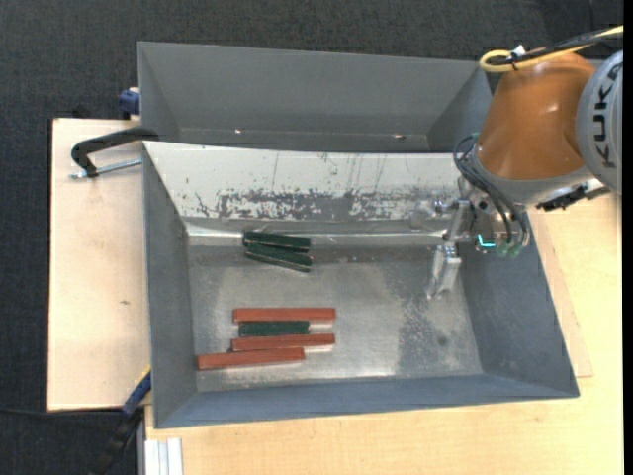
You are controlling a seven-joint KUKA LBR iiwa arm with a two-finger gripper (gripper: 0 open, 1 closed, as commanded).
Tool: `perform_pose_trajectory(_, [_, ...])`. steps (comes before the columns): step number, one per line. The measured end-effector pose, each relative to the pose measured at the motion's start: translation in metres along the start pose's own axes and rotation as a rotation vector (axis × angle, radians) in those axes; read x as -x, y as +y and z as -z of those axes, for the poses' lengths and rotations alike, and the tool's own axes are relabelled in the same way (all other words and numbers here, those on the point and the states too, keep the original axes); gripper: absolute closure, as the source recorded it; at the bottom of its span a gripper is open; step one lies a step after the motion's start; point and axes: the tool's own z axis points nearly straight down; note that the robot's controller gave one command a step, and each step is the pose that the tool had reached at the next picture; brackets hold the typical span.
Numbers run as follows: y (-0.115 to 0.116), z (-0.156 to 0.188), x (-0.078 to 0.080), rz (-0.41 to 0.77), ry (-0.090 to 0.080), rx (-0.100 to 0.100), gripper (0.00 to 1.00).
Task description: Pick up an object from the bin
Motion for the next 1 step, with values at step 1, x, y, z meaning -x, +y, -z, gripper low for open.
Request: perform_pose_trajectory(1, [0.0042,0.0013,-0.0004,0.013,-0.012,-0.002,0.00])
